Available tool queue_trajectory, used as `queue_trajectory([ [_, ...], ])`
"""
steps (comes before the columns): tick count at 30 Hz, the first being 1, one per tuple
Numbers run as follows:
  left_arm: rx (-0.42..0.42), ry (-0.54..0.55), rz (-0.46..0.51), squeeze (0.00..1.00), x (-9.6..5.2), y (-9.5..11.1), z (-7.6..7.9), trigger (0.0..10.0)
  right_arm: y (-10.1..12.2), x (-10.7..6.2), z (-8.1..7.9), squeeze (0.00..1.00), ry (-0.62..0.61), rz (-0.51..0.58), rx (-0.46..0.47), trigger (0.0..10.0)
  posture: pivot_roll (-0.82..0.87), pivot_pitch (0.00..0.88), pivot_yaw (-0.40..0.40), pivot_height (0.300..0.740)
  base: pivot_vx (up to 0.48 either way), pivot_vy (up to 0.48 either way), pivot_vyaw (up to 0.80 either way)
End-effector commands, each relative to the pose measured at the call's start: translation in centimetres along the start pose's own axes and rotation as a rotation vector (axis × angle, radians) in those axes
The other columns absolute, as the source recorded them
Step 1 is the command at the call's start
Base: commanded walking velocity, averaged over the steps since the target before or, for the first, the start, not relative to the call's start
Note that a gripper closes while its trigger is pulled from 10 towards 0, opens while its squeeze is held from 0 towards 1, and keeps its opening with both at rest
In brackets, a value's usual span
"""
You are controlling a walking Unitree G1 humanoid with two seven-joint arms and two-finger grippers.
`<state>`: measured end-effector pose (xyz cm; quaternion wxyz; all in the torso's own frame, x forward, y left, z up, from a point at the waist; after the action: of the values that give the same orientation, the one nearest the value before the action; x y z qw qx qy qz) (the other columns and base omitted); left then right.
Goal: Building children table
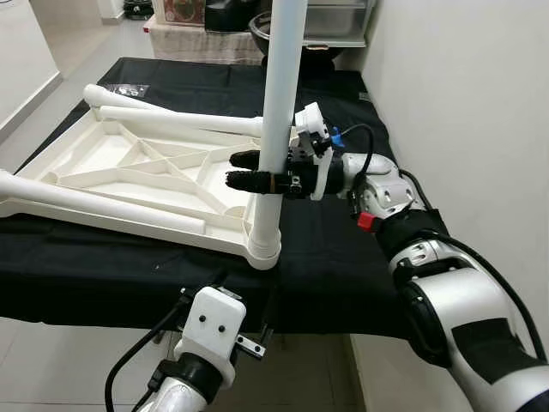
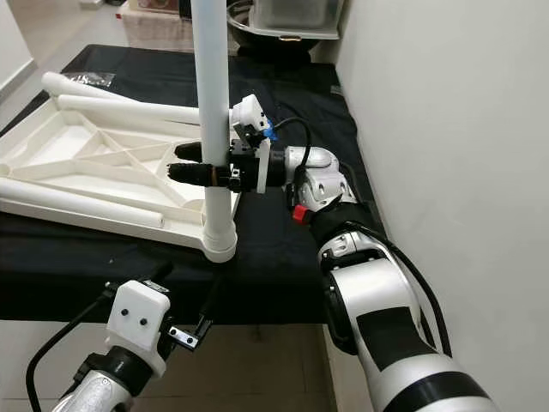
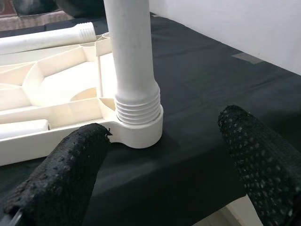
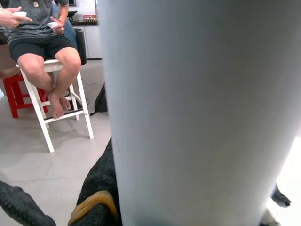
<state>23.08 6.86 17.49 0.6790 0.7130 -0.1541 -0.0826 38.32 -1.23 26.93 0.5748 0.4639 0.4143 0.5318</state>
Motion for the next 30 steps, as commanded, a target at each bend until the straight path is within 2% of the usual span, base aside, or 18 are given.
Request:
queue_trajectory([
  [1,-0.004,0.005,-0.014,0.0,-0.1,-0.2,0.1,10.0,-3.1,-0.1,-0.6,0.0,-0.007,-0.066,0.085,10.0,0.08,0.157,-0.089,0.74,0.0,0.0,0.0],
  [8,-0.005,0.006,-0.014,0.0,-0.1,-0.2,0.1,10.0,-3.8,-0.6,-0.7,0.0,-0.034,-0.063,0.085,10.0,0.08,0.158,-0.087,0.74,0.0,0.0,0.0],
  [13,-0.005,0.005,-0.01,0.0,-0.1,-0.1,0.1,10.0,-4.9,-0.6,0.0,0.0,-0.118,-0.13,0.087,10.0,0.08,0.157,-0.085,0.74,0.0,0.0,0.0],
  [19,-0.004,0.006,-0.008,0.0,0.0,-0.1,0.0,10.0,-5.6,-0.5,0.3,0.0,-0.153,-0.172,0.101,10.0,0.07,0.155,-0.084,0.74,0.0,0.0,0.0],
  [26,-0.005,0.007,-0.005,0.0,0.0,0.0,0.0,10.0,-6.7,-0.7,1.7,0.0,-0.295,-0.238,0.129,10.0,0.08,0.151,-0.084,0.74,0.0,0.0,0.0],
  [29,-0.004,0.005,-0.005,0.0,0.0,-0.1,0.1,10.0,-7.3,-1.4,3.1,0.0,-0.432,-0.285,0.135,10.0,0.08,0.148,-0.084,0.74,0.0,0.0,0.0],
  [30,-0.004,0.005,-0.005,0.0,0.0,-0.1,0.1,10.0,-7.3,-1.4,3.1,0.0,-0.432,-0.285,0.135,10.0,0.08,0.148,-0.084,0.74,0.0,0.0,0.0],
])
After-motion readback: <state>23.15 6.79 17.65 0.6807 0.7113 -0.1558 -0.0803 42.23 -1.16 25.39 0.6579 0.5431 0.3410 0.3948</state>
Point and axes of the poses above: a point about 5 cm out from each wrist's last joint towards the gripper, its own x axis pointing out of the wrist towards the gripper, its own y axis along the axis of the wrist's last joint, z = x × y, the point moved 6 cm from there along x, pointing out of the wrist towards the gripper, and after that the axes turned 4 degrees about -x, right-handed, at the moved point
